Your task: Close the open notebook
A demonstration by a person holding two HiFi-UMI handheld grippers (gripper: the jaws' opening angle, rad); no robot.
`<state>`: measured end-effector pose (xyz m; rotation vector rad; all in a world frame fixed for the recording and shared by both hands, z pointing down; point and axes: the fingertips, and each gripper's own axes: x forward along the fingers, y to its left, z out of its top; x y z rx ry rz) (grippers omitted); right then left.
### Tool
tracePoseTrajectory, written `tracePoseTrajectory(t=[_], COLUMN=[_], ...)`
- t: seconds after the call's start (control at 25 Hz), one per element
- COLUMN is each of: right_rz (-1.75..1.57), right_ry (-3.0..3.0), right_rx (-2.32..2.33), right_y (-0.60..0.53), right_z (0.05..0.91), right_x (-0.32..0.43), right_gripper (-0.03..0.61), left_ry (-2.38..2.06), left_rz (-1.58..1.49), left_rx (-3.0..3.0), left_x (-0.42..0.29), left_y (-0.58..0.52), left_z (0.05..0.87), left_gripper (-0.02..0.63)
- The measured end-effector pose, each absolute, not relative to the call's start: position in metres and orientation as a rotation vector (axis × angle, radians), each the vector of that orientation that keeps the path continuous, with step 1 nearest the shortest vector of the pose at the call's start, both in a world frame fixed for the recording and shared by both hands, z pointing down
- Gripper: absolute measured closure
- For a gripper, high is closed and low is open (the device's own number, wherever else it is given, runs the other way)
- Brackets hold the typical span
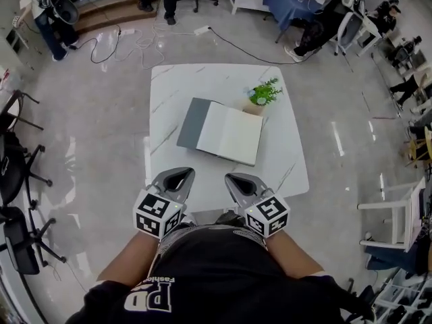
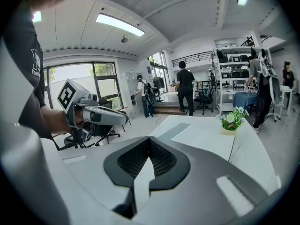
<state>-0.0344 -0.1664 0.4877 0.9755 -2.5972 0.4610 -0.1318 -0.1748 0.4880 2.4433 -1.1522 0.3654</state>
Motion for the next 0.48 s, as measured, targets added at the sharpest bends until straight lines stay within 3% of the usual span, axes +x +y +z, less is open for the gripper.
tracePoseTrajectory(t=[0.48], right_rz=[0.415], right_ry=[-2.647], right_rx=[0.873], right_y=[-0.182], right_z=[0.480], right_x=[-0.016], right_gripper=[0.578], left_ry=[-1.248], left_rz=[0.380], left_rx=[2.405], left_x=[-0.111], left_y=[-0.178], left_z=[0.486], left_gripper=[0.554])
